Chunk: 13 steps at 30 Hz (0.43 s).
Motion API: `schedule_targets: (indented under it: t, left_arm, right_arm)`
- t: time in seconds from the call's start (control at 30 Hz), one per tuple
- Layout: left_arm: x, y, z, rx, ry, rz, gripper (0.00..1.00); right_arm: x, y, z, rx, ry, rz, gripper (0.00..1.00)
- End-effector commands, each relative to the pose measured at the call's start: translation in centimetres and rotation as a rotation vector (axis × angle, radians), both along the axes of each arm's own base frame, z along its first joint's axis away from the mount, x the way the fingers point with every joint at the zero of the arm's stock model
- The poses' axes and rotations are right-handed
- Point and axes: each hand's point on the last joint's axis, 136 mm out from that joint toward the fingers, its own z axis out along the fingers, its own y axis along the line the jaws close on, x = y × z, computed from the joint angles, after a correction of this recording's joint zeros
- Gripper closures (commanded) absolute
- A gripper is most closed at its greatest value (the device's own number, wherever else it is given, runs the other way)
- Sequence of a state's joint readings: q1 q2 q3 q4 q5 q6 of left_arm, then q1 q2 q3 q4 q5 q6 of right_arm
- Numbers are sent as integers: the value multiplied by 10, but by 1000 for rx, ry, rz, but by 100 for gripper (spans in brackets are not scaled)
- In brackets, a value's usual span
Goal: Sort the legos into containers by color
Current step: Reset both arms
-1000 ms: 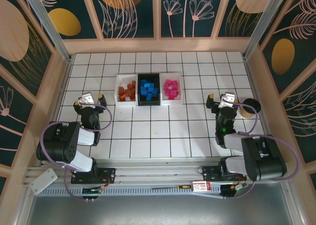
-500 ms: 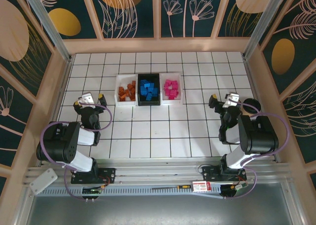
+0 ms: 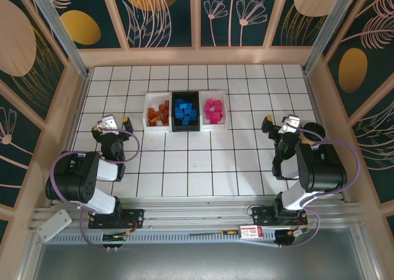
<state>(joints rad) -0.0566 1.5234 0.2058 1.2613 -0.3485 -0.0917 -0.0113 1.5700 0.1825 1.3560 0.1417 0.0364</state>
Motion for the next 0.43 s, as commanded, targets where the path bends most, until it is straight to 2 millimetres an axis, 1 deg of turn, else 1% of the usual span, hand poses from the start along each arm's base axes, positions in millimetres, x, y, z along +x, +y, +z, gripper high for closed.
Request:
schedule_targets:
  t: [0.0,0.4]
  left_arm:
    - [4,3,17,-22,-70,14,1]
    - [4,4,17,-23,-70,14,1]
  right_arm:
    - [1,-2,12,2,-49,-21,1]
    - [1,-1,11,-3,-47,-21,1]
